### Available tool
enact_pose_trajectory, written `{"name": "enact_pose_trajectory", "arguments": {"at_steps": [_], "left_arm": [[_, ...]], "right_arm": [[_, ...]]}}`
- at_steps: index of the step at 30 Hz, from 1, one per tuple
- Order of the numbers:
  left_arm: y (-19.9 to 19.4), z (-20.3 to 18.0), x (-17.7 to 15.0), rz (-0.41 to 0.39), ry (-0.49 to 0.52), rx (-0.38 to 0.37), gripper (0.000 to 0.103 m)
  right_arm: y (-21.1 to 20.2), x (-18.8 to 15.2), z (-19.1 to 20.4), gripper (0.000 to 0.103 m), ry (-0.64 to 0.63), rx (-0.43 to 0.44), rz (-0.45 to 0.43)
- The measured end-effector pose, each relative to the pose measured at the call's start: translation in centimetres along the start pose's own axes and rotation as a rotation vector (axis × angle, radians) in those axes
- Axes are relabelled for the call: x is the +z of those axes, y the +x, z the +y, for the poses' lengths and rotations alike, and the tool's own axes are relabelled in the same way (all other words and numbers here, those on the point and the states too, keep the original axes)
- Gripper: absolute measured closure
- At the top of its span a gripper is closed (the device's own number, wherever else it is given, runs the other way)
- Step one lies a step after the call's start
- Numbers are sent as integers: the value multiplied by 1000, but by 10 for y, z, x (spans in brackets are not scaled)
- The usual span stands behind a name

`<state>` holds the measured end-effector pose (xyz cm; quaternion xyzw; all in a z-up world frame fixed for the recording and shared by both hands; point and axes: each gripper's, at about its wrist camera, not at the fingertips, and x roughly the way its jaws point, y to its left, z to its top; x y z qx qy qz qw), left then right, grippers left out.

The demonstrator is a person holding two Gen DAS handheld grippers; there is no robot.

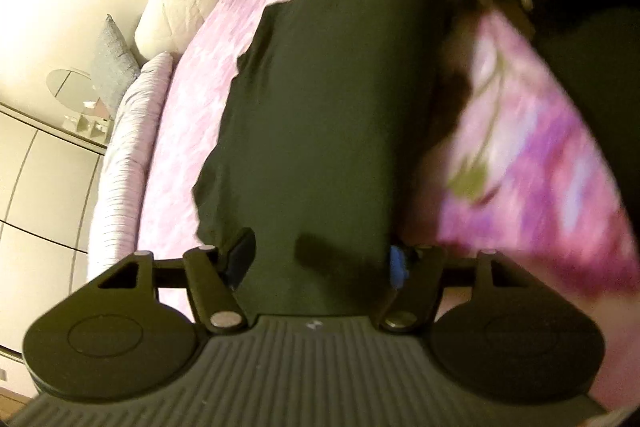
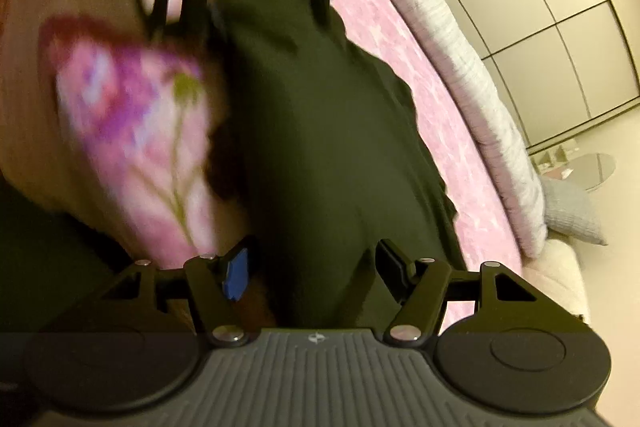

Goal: Fold clothes
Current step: 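Grasp the folded shirt ends with both grippers and lift it, then carry the folded shirt with both grippers to the clothes stack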

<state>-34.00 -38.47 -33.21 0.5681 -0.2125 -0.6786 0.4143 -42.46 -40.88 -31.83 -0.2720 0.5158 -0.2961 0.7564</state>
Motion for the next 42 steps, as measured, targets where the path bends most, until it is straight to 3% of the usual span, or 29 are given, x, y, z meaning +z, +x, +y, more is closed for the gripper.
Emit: {"name": "enact_pose_trajectory", "arguments": {"at_steps": [3, 6, 9, 12, 14, 16, 23, 30, 35, 42], "left_arm": [[9, -4, -10, 38, 97, 43, 49], [17, -6, -10, 50, 125, 45, 55], [17, -3, -8, 56, 138, 38, 79], [15, 3, -6, 57, 143, 28, 86], [13, 7, -5, 58, 146, 21, 87], [8, 18, -1, 51, 141, 35, 88], [-13, 92, 41, -10, 101, 149, 89], [21, 172, 106, -83, 117, 202, 89], [38, 216, 149, -135, 107, 148, 89], [37, 293, 219, -201, 76, -18, 89]], "right_arm": [[10, -11, -6, 43, -3, -34, 27], [17, -9, -1, 46, -41, -59, 22], [26, -5, 5, 57, -84, -77, 18], [32, -7, 1, 75, -75, -60, 9], [28, -9, -6, 86, -66, -71, -13], [18, -7, -21, 88, -39, -92, -35], [-10, -7, -92, 90, 20, -195, -114], [0, -41, -189, 90, 96, -281, -187], [9, -65, -256, 90, 146, -289, -161], [-20, -79, -352, 90, 197, -199, -1]]}}
